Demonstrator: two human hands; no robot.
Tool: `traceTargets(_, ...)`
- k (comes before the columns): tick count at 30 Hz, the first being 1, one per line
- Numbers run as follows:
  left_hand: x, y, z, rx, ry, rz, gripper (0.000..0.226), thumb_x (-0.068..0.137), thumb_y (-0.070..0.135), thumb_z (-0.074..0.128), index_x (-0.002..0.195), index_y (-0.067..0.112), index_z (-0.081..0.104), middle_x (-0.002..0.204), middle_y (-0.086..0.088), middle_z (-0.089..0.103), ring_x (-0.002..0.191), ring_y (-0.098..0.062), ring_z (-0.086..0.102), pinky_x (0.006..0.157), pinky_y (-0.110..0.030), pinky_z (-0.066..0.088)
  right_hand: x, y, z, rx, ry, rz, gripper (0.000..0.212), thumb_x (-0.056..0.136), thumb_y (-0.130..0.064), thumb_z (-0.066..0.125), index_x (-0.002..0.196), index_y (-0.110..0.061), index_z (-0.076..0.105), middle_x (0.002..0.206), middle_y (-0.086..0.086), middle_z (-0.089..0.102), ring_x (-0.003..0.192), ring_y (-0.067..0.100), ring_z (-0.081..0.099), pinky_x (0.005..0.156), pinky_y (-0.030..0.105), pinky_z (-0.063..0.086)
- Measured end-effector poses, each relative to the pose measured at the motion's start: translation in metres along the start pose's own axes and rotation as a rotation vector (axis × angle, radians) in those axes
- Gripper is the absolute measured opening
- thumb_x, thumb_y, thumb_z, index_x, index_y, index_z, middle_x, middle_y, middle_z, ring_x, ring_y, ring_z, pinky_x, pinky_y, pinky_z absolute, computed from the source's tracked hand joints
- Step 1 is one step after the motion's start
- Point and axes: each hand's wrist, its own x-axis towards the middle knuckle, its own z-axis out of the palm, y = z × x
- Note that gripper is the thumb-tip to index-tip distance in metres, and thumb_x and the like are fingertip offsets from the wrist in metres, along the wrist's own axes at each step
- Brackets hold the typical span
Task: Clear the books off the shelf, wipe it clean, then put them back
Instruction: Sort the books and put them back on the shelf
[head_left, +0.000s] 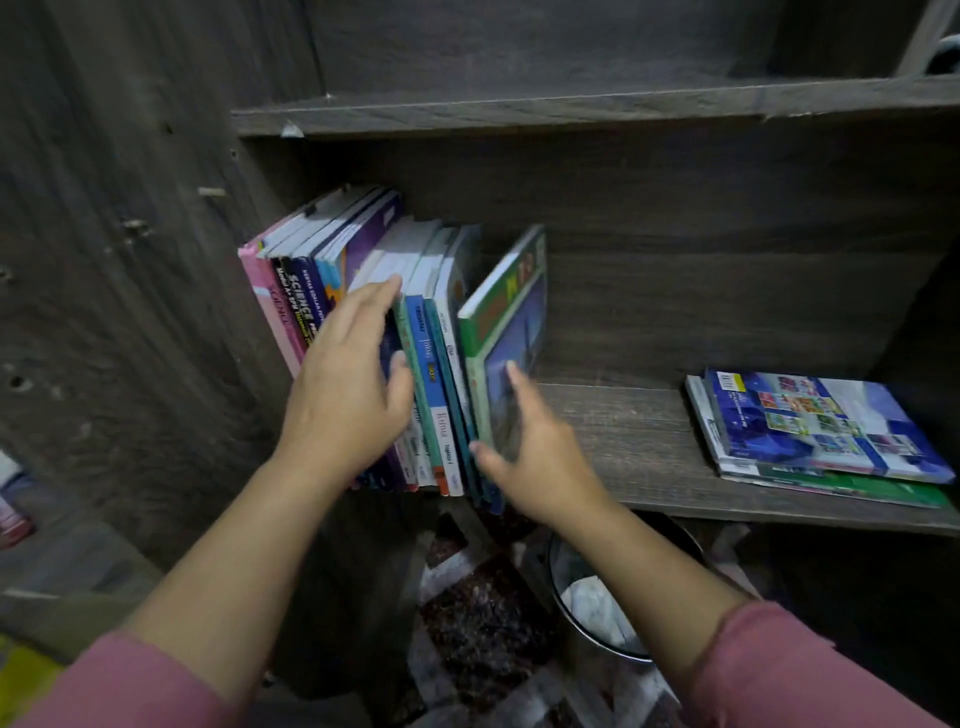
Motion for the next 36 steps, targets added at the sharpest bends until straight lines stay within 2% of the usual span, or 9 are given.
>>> traceTargets(2,-0.011,0.002,0.004,0.0,0.02,-0.018,0.062,0.088,0.011,0.058,0.147,0.008,0.035,0.14,-0.006,0.044,0.131,-0.015,0.039,0.11,-0.02,0.026,0.0,0.012,0.011,-0.003,-0.224,0.119,0.099,0.087,-0.038,0.069,0.153,-0.04,-0.006,0.152,0.003,0.039,0.135,0.022,0.042,0.108,0.034,0.037)
traceTargets(4,-0.024,0.007,0.014,-0.026,0.0,-0.102,0.069,0.09,0.016,0.058,0.151,0.014,0.027,0.144,-0.002,0.041,0.131,-0.013,0.037,0.108,-0.024,0.028,-0.001,0.021,0.019,-0.025,-0.333,0.167,0.098,0.091,-0.034,0.066,0.151,-0.043,-0.012,0.15,0.006,0.042,0.131,0.022,0.046,0.106,0.032,0.037)
traceTargets(7,-0.028,0.013,0.026,-0.05,-0.011,-0.169,0.075,0.09,0.024,0.058,0.153,0.015,0.017,0.146,-0.003,0.037,0.135,-0.016,0.033,0.111,-0.033,0.031,0.006,0.027,0.026,-0.047,-0.339,0.177,0.092,0.096,-0.027,0.058,0.147,-0.05,-0.014,0.146,0.01,0.045,0.125,0.025,0.051,0.102,0.033,0.04)
traceTargets(11,-0.002,0.014,0.014,-0.023,0.138,-0.206,0.062,0.089,0.021,0.058,0.146,0.011,0.034,0.132,-0.004,0.045,0.124,-0.017,0.036,0.102,-0.023,0.026,0.02,0.035,0.033,0.021,-0.353,0.169,0.093,0.098,-0.022,0.055,0.139,-0.061,-0.018,0.15,0.002,0.042,0.125,0.02,0.051,0.102,0.033,0.04)
traceTargets(17,0.007,0.029,0.012,-0.012,-0.019,-0.294,0.068,0.082,0.015,0.06,0.145,0.021,0.036,0.141,0.007,0.028,0.122,-0.014,0.022,0.1,-0.028,0.027,0.025,0.044,0.031,0.086,-0.373,0.09,0.098,0.094,-0.022,0.061,0.135,-0.068,-0.016,0.154,-0.016,0.021,0.13,0.019,0.047,0.102,0.037,0.043)
traceTargets(23,0.008,0.039,0.009,-0.067,-0.067,-0.417,0.072,0.081,0.012,0.06,0.144,0.032,0.032,0.142,0.015,0.022,0.128,-0.008,0.022,0.107,-0.035,0.026,0.027,0.042,0.022,0.309,-0.37,0.104,0.092,0.088,-0.018,0.069,0.148,-0.053,0.009,0.147,-0.024,0.029,0.133,-0.004,0.03,0.108,0.023,0.034)
traceTargets(27,0.015,0.037,0.009,-0.032,-0.088,-0.381,0.07,0.079,0.01,0.062,0.141,0.031,0.038,0.131,0.01,0.023,0.132,-0.014,0.028,0.111,-0.045,0.032,0.03,0.045,0.016,0.268,-0.369,0.054,0.089,0.09,-0.021,0.067,0.145,-0.06,0.009,0.144,-0.03,0.032,0.13,-0.009,0.034,0.106,0.019,0.035)
traceTargets(32,0.016,0.05,0.004,0.097,-0.088,-0.418,0.061,0.08,0.017,0.059,0.136,0.033,0.042,0.137,0.006,0.028,0.125,-0.017,0.04,0.099,-0.044,0.035,0.023,0.06,0.011,0.125,-0.428,-0.005,0.088,0.093,-0.022,0.065,0.146,-0.058,0.004,0.146,-0.031,0.022,0.131,-0.011,0.029,0.095,0.001,0.028)
traceTargets(36,0.017,0.061,-0.008,0.186,-0.123,-0.433,0.041,0.081,0.034,0.055,0.121,0.036,0.043,0.136,0.011,0.037,0.118,-0.017,0.044,0.089,-0.041,0.037,0.022,0.065,0.013,0.116,-0.456,-0.016,0.088,0.092,-0.027,0.065,0.144,-0.061,0.002,0.149,-0.03,0.024,0.135,-0.006,0.031,0.11,0.022,0.033)
